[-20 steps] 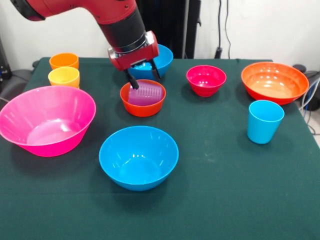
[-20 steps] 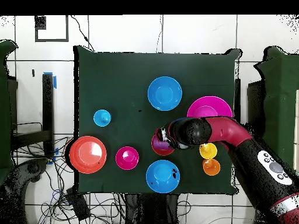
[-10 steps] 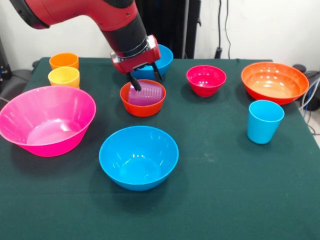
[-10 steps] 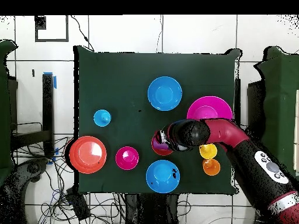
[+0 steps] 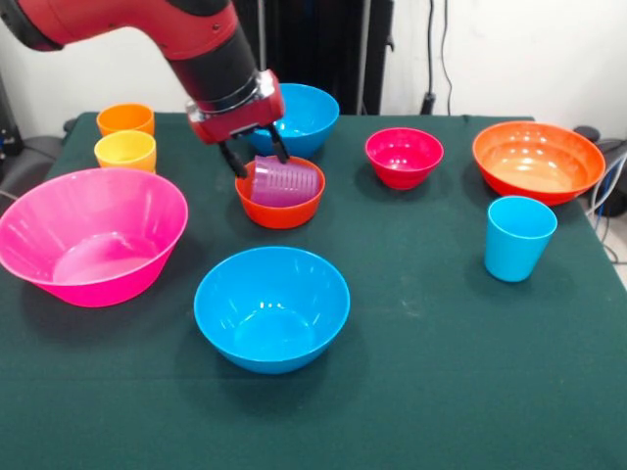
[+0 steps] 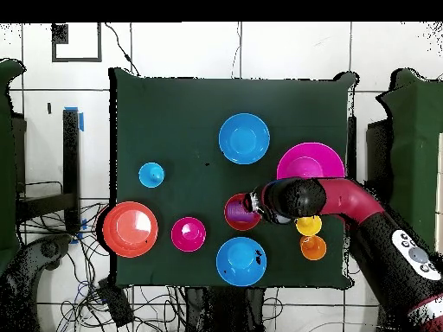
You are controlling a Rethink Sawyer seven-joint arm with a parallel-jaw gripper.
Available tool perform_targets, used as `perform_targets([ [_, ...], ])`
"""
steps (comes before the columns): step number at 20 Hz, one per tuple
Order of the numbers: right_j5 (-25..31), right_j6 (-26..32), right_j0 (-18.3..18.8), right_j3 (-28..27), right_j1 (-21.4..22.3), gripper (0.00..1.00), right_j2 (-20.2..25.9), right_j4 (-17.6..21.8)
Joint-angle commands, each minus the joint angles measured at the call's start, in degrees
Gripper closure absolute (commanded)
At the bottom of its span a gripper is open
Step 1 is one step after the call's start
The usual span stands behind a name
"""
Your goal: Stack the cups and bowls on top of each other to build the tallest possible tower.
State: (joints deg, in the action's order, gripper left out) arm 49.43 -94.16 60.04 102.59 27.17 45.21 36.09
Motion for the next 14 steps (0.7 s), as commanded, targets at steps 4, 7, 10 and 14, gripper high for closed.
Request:
perform_targets([
  [4,9.11,17.49,-0.74,-7.65,-1.80,0.00,-1.19,3.81],
  [7,8.56,15.05,-0.75,-6.68,-2.98,0.00,-2.66,4.49],
  [10,6.80,13.00,-0.25,-5.57,-4.76,0.00,-4.36,5.51],
  [14,4.91,12.28,0.73,-5.36,-7.57,0.00,-6.04,6.56],
])
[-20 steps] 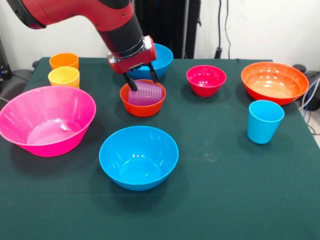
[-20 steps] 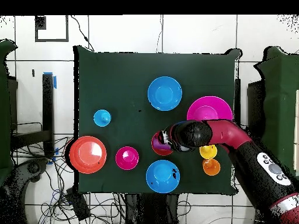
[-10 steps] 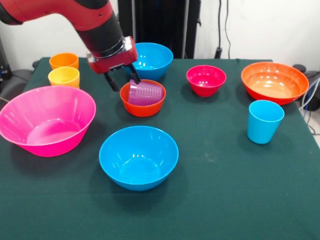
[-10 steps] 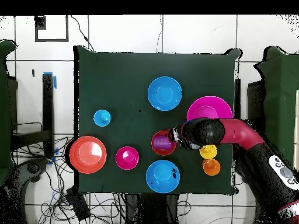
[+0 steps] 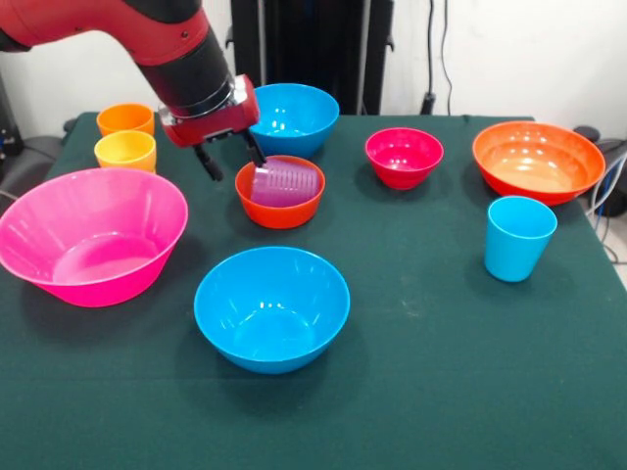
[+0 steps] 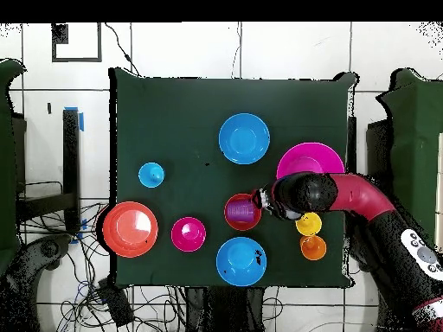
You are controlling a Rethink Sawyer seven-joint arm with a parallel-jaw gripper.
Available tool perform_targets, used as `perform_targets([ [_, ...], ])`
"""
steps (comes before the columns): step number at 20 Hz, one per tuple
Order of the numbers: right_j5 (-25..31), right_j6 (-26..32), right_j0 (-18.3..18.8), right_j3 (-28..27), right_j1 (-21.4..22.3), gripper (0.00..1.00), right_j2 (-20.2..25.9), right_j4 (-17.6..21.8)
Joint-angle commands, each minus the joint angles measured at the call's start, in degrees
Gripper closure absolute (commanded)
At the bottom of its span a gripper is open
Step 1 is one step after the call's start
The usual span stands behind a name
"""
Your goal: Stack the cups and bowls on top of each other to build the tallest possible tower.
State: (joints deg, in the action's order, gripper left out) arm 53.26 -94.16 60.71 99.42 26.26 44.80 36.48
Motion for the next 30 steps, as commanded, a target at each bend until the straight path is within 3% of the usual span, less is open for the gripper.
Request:
perform_targets([
  [1,0.48,12.17,0.34,-2.09,-7.24,0.00,-5.83,6.32],
  [17,2.59,8.26,-1.08,-2.79,-6.65,0.00,-9.11,7.93],
  [30,2.25,6.50,0.60,3.16,-7.50,0.00,-9.51,5.44],
])
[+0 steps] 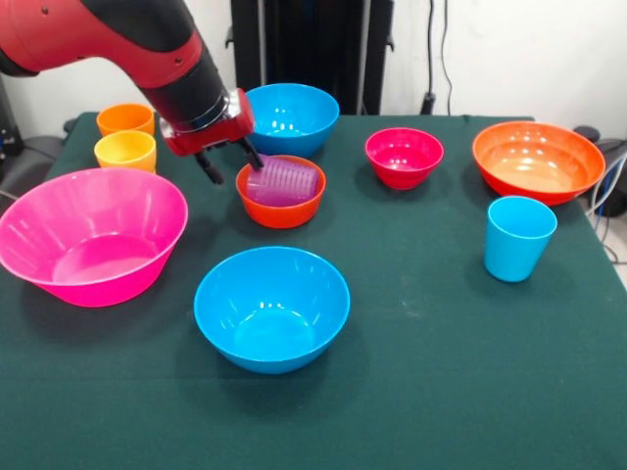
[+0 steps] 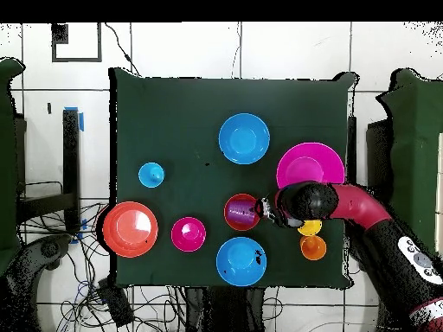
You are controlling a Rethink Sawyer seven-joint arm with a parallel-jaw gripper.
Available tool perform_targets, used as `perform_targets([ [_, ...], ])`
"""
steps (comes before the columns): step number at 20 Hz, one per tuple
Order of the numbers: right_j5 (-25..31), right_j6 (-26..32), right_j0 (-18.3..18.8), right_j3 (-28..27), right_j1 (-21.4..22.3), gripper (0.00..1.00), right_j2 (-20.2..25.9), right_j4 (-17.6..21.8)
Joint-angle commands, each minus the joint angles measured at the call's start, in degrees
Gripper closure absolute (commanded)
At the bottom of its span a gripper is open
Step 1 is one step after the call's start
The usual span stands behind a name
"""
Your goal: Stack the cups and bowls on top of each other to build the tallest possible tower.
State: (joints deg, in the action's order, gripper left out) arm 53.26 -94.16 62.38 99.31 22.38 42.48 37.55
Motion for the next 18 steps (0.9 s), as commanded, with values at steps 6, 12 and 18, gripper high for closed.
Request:
perform_targets([
  [6,1.62,5.63,-0.53,5.22,-3.91,0.00,-7.53,3.49],
  [12,-0.41,3.31,-1.18,8.37,-0.87,0.00,-6.96,3.48],
  [18,-2.60,2.08,-0.91,9.95,-1.54,0.00,-7.44,3.65],
])
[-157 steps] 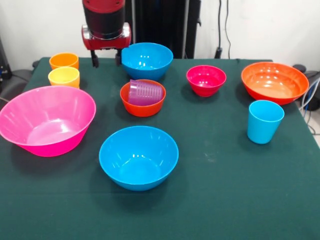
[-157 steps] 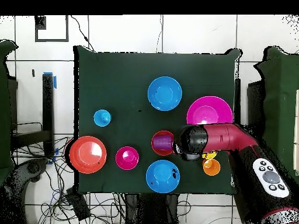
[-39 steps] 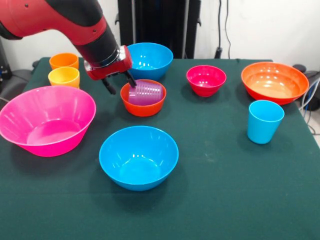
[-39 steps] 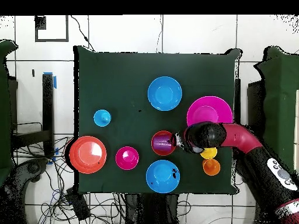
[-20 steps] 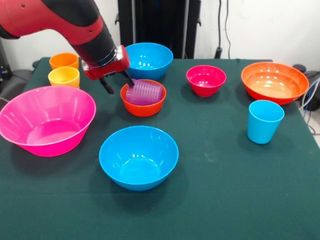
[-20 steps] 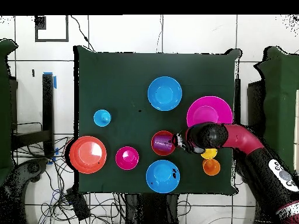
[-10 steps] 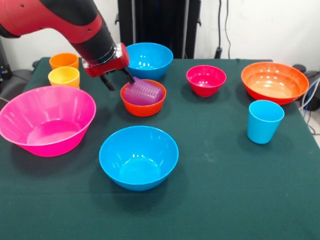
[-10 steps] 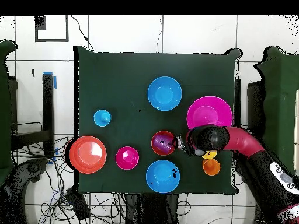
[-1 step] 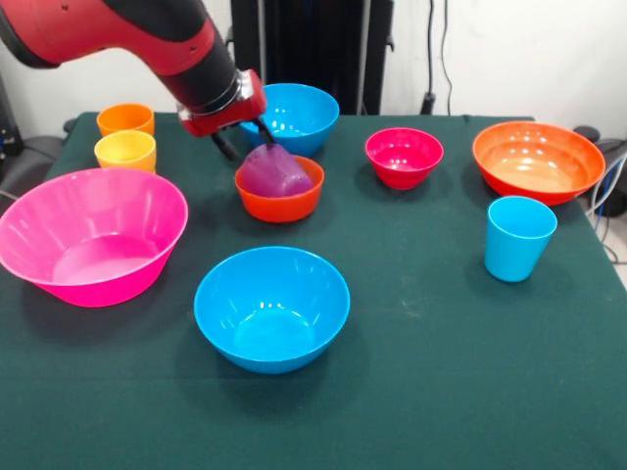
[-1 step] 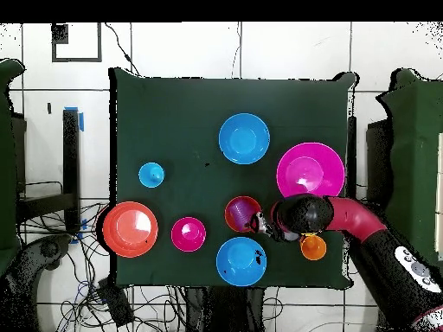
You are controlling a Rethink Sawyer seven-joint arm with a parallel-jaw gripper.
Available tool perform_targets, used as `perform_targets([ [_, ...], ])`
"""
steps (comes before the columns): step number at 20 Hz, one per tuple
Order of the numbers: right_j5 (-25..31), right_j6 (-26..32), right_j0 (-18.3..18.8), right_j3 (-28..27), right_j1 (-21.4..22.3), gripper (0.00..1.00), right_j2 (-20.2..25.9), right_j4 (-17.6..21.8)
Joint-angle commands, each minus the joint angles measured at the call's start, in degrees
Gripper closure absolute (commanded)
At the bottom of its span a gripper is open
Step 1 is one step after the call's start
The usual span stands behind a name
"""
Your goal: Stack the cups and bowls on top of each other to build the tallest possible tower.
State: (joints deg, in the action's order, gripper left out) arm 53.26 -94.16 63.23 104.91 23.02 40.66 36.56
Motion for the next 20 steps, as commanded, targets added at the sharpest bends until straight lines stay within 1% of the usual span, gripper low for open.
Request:
perform_targets([
  [1,-2.77,2.08,-1.74,4.44,-2.23,0.00,-5.65,4.63],
  [4,-4.10,2.51,-1.96,3.84,-4.33,0.00,-5.53,4.35],
  [5,-5.33,3.23,-1.66,3.47,-5.78,0.00,-5.03,4.23],
  [7,-9.73,5.83,-0.38,2.02,-10.78,0.00,-2.76,3.84],
  [8,-10.86,5.95,-0.36,1.30,-12.18,0.00,-2.49,3.76],
  [11,-16.50,8.62,1.18,-1.58,-19.57,0.00,-0.10,3.27],
  [12,-17.33,8.75,1.31,-2.12,-20.78,0.00,0.46,2.94],
  [13,-18.29,10.13,1.76,-2.72,-22.54,0.00,1.62,2.78],
  [14,-20.03,10.12,1.64,-3.43,-23.87,0.00,3.03,2.39],
  [15,-20.47,11.04,1.42,-3.83,-24.68,0.00,4.27,2.34],
  [16,-20.90,10.75,1.01,-4.05,-24.68,0.00,5.04,2.25],
  [18,-21.80,9.60,-0.29,-3.86,-23.37,0.00,7.04,2.03],
  [20,-22.01,8.60,-0.82,-3.36,-22.05,0.00,8.03,1.95],
])
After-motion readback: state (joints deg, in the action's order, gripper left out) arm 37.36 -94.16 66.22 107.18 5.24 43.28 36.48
